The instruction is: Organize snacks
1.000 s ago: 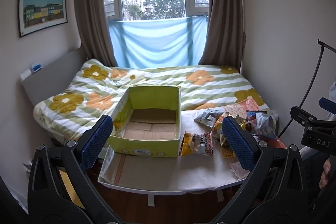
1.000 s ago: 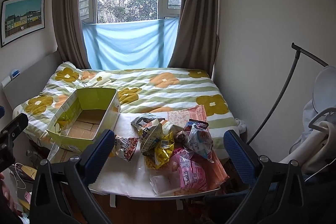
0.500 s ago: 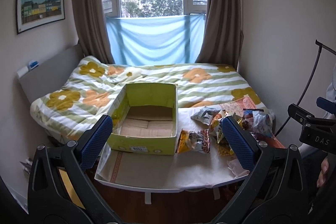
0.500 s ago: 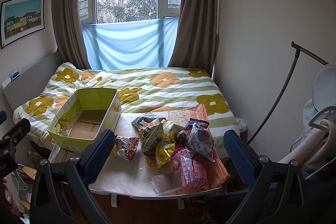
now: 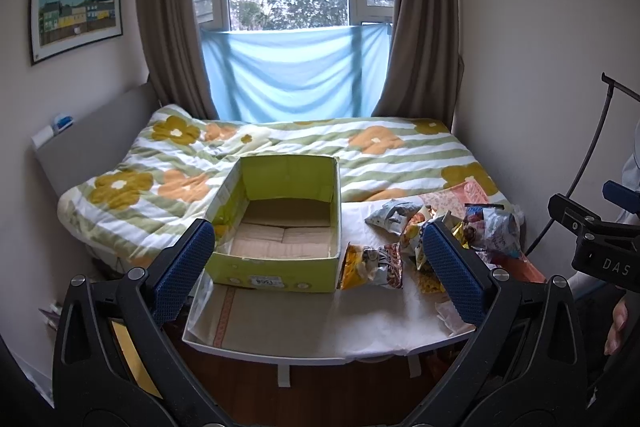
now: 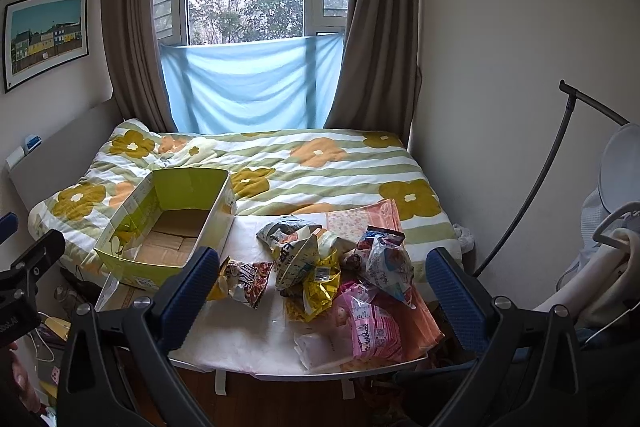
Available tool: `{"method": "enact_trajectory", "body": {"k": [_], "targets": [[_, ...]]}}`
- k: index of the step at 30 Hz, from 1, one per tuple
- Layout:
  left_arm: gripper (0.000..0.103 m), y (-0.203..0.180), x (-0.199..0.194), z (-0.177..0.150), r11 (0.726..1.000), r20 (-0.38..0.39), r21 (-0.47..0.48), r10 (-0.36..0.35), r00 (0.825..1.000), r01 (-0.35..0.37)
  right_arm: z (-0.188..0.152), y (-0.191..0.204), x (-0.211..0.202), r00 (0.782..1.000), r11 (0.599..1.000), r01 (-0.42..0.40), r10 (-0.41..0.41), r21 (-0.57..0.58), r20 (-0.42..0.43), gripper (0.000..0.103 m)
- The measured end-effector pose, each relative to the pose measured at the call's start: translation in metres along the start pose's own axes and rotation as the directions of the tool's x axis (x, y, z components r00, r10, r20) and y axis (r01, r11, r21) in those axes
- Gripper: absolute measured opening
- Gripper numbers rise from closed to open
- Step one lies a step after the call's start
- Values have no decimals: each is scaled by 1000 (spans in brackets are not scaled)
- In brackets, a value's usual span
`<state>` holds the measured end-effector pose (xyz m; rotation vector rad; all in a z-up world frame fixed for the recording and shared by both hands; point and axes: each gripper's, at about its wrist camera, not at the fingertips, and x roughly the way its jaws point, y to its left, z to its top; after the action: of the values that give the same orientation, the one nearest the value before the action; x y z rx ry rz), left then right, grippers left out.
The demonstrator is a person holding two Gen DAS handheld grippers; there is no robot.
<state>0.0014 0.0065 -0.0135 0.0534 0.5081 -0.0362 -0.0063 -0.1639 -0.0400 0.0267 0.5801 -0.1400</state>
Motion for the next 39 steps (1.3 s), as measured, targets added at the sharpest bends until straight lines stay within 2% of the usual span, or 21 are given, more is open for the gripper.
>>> {"method": "enact_trajectory", "body": {"k": [5, 10, 16, 20, 23, 26, 28, 31, 37, 39], "targets": [[103, 2, 5, 0, 1000, -8, -4, -16, 1000, 16, 1, 2, -4, 1000, 1000, -1, 1, -3, 23, 103], [103, 3, 27, 0, 997, -85, -4, -72, 994, 72, -1, -5, -1, 1000, 1000, 16, -16, 2, -2, 103], [103, -9, 67, -12, 984, -192, 12, -174, 966, 180, -12, -14, 20, 997, 998, 33, -30, 50, -73, 103], [103, -27, 101, -14, 977, -241, 9, -206, 948, 215, -23, -24, 43, 992, 997, 20, -12, 69, -124, 103], [103, -46, 134, -13, 966, -291, 4, -245, 925, 258, -31, -34, 70, 985, 995, -13, 29, 94, -168, 103], [103, -74, 173, -10, 959, -347, 51, -243, 906, 277, -40, -39, 100, 979, 993, -61, 80, 105, -189, 103], [103, -93, 199, -8, 954, -390, 62, -248, 887, 294, -45, -41, 119, 971, 989, -105, 125, 106, -204, 103], [103, -119, 240, -10, 937, -448, 57, -283, 848, 343, -55, -41, 153, 953, 984, -144, 167, 106, -253, 103], [103, -162, 319, -31, 920, -585, 96, -258, 769, 381, -75, -41, 216, 924, 981, -169, 190, 92, -333, 103], [103, -175, 340, -41, 914, -638, 82, -258, 726, 397, -78, -41, 231, 916, 982, -177, 190, 71, -352, 97]]}}
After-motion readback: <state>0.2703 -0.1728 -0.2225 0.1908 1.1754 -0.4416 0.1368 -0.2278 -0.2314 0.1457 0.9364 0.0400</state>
